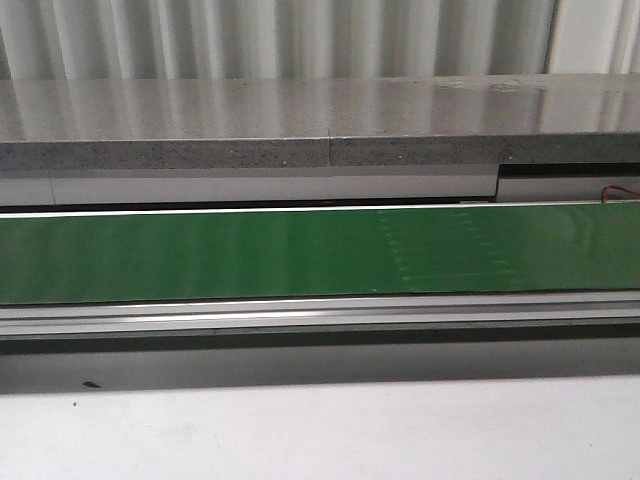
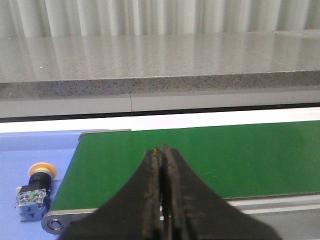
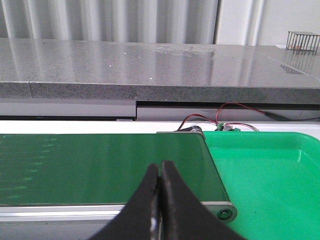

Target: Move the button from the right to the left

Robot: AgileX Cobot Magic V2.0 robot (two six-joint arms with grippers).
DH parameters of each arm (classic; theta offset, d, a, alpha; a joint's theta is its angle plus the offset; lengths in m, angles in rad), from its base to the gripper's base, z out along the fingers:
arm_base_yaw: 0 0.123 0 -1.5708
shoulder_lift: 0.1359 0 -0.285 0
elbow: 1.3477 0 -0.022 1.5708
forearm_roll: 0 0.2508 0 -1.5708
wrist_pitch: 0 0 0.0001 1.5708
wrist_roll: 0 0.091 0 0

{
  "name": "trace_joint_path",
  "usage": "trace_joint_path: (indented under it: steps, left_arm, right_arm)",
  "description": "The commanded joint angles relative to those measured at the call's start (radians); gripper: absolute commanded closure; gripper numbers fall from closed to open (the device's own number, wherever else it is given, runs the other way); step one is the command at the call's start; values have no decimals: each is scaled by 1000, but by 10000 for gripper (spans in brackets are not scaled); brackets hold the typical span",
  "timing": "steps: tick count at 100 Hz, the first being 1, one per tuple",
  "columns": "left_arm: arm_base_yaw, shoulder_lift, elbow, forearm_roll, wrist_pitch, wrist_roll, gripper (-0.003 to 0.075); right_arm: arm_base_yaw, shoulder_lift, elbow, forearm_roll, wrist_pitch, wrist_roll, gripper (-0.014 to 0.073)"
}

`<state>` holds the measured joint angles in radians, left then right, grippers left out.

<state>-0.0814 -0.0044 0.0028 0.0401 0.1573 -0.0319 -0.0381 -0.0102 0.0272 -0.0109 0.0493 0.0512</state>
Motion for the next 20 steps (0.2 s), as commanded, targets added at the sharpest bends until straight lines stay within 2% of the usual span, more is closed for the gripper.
trace_joint_path:
  steps: [1, 20]
  left_arm:
    - [-5, -31, 39, -1, -76, -12, 741]
    - [-5, -31, 39, -1, -76, -12, 741]
  right_arm:
    - [-6, -21, -19, 1, -81, 2, 662]
    - [-6, -21, -19, 1, -81, 2, 662]
